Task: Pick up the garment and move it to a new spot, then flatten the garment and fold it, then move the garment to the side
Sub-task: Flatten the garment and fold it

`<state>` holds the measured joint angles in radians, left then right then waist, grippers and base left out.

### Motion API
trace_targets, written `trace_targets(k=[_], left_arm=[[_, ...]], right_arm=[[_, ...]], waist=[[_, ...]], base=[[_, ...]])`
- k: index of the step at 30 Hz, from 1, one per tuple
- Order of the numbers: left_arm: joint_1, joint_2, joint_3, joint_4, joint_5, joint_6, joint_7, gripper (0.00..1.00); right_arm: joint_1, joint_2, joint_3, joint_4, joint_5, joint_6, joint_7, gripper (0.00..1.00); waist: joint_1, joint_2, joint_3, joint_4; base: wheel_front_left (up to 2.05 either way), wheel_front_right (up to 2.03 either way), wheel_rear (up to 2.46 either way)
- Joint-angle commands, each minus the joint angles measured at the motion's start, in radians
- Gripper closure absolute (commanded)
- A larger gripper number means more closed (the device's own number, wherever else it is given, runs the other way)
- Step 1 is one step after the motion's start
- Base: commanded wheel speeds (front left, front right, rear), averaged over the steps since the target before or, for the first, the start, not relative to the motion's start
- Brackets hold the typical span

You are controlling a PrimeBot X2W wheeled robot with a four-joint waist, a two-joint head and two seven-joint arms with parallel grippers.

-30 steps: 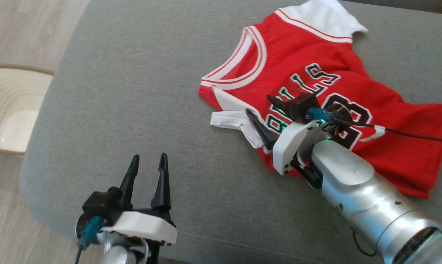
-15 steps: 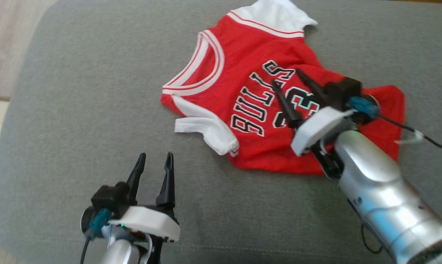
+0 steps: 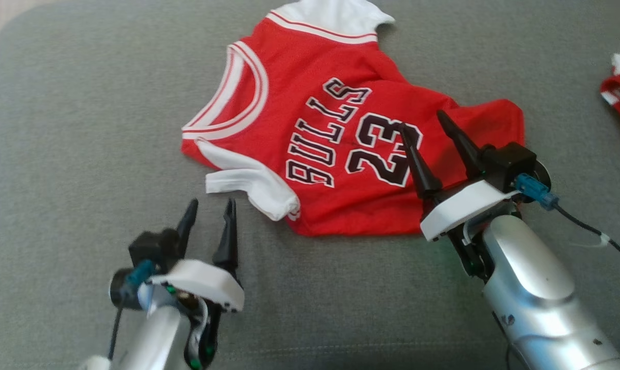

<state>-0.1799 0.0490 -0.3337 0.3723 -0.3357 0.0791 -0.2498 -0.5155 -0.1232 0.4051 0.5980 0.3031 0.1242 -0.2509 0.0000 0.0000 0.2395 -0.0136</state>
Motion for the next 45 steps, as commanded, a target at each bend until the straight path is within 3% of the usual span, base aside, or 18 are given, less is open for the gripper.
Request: trace_targets(k=[1,23,24,25,27,28,36,45], left_arm=[[-0.043,0.003,0.050,-0.006,-0.002,0.005,-0.012,0.00],[-0.174,0.029,0.119,0.200,-0.017,-0.008,-0.012,0.00],[-0.179,0.029,0.118,0.207,-0.017,-0.010,-0.012,0.20],[-0.183,0.029,0.116,0.214,-0.017,-0.013,-0.012,0.55],[-0.192,0.029,0.113,0.228,-0.016,-0.018,-0.012,0.96],[-0.196,0.029,0.112,0.235,-0.015,-0.020,-0.012,1.00],[-0.180,0.026,0.111,0.197,0.000,-0.036,-0.012,1.00],[0.072,0.054,0.155,-0.084,0.023,-0.026,-0.012,1.00]], right_arm=[[0.011,0.022,-0.001,-0.050,-0.014,0.007,-0.009,0.00],[0.076,0.056,-0.082,-0.194,-0.076,0.007,0.028,0.00],[0.077,0.057,-0.083,-0.196,-0.077,0.007,0.028,0.00],[0.078,0.058,-0.085,-0.198,-0.077,0.007,0.029,0.00],[0.080,0.059,-0.089,-0.200,-0.080,0.007,0.030,0.00],[0.081,0.060,-0.092,-0.200,-0.080,0.007,0.030,0.00],[0.099,0.060,-0.144,-0.210,-0.096,0.007,0.026,0.00],[0.175,0.051,-0.282,-0.245,-0.144,0.007,0.038,0.00]], waist=[[0.0000,0.0000,0.013,-0.018],[0.0000,0.0000,0.067,-0.086],[0.0000,0.0000,0.068,-0.088],[0.0000,0.0000,0.069,-0.088],[0.0000,0.0000,0.070,-0.089],[0.0000,0.0000,0.069,-0.089],[0.0000,0.0000,0.051,-0.064],[0.0000,0.0000,0.015,0.008]], base=[[0.00,0.00,0.00],[0.00,0.00,0.00],[0.00,0.00,0.00],[0.00,0.00,0.00],[0.00,0.00,0.00],[0.00,0.00,0.00],[0.00,0.00,0.00],[0.00,0.00,0.00]])
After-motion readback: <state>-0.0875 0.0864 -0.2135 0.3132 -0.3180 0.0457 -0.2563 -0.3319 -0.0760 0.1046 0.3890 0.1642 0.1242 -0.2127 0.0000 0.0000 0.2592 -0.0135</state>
